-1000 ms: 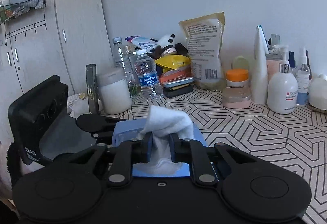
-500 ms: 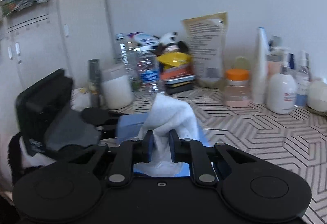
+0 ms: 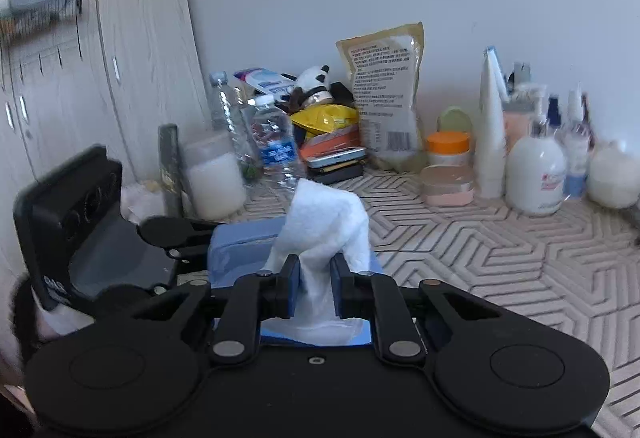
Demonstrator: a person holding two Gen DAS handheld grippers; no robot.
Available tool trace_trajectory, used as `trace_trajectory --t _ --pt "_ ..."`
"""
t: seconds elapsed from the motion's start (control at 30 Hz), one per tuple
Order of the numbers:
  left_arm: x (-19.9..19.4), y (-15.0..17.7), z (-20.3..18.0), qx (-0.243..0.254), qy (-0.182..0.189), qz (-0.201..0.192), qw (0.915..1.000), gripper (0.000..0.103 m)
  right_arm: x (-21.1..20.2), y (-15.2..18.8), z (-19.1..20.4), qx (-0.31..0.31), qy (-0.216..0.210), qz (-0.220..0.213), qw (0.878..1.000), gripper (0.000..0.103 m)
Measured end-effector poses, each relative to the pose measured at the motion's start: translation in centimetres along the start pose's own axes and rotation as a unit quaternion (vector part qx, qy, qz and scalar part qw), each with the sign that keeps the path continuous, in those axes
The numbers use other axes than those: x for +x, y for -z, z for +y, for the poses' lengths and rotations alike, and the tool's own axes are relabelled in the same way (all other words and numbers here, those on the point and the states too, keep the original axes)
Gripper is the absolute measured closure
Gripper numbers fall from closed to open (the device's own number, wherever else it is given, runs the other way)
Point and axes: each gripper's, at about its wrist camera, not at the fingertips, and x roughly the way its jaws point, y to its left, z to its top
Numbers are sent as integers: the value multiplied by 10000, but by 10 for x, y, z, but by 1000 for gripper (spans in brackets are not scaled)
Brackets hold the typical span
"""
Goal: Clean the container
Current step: 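Wipe the tissue down the container's outer wall with the right tool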
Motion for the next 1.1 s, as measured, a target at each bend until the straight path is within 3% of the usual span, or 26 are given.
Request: trace_trajectory --t 0.27,0.43,0.53,0.7,1.1 --pt "0 0 2 -76 -26 11 10000 29 1 2 -4 167 -29 28 9999 84" --pt "1 0 11 -400 -198 55 9990 29 1 3 -6 284 -46 43 9996 85" --pt "0 1 16 -555 -104 23 9984 30 6 4 -14 569 -237 37 9981 79" --pt "3 -1 11 -403 -265 91 9988 29 6 5 -16 589 -271 82 9979 79" --pt "3 -1 9 -352 -313 121 9988 29 7 5 -18 317 282 267 9987 78"
